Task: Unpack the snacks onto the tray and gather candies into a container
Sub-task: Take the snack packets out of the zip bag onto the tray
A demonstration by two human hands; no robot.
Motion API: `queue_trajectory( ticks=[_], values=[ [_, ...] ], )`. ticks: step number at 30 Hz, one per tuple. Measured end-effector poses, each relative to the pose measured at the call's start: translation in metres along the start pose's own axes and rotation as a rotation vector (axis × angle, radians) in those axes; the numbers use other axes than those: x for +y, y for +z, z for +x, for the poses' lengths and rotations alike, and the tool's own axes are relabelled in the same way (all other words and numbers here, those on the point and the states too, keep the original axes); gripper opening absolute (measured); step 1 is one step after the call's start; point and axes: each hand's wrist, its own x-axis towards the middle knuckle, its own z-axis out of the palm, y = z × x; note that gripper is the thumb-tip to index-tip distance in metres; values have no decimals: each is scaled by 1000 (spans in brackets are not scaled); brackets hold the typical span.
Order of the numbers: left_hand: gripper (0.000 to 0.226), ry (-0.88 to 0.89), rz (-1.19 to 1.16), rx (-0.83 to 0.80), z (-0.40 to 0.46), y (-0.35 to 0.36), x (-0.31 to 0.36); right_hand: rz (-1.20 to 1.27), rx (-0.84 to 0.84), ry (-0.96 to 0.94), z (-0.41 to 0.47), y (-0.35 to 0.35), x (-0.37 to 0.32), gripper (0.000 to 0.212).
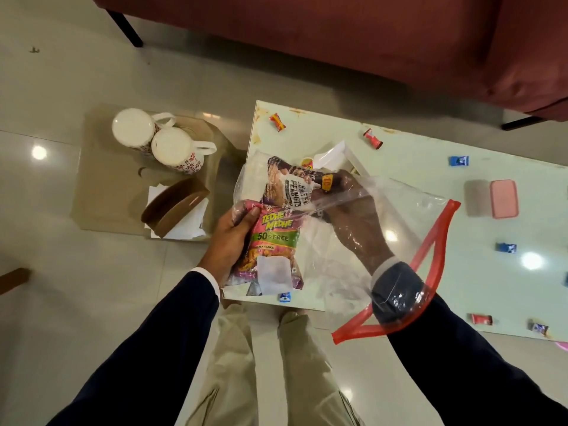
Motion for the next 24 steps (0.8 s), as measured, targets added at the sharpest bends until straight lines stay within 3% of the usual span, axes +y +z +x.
queue_trajectory(
  ticks=[2, 5, 8, 11, 14, 16, 22, 24],
  values=[
    [25, 19, 115, 22, 4, 2, -1, 95, 48, 50, 3, -4, 4, 23],
    [29, 97, 382, 70, 9, 9, 0, -38, 83, -11, -3, -14, 6, 31],
    [27, 102, 423, 146, 11, 13, 3, 5, 65, -88, -13, -23, 16, 21],
    [22, 21, 201, 243, 15, -3, 7, 208, 33, 217, -16, -50, 21, 21],
    [17, -9, -156, 272, 11, -29, 11, 183, 29, 275, -19, -84, 27, 15],
    [19, 2, -255, 299, 5, -41, 17, 219, 64, 274, -17, -104, 25, 18],
    [77, -25, -344, 242, -5, -55, 33, 234, 240, 304, 22, -155, 27, 14],
    [78, -35, -435, 235, -7, -53, 39, 235, 303, 340, 44, -157, 36, 15]
  ],
)
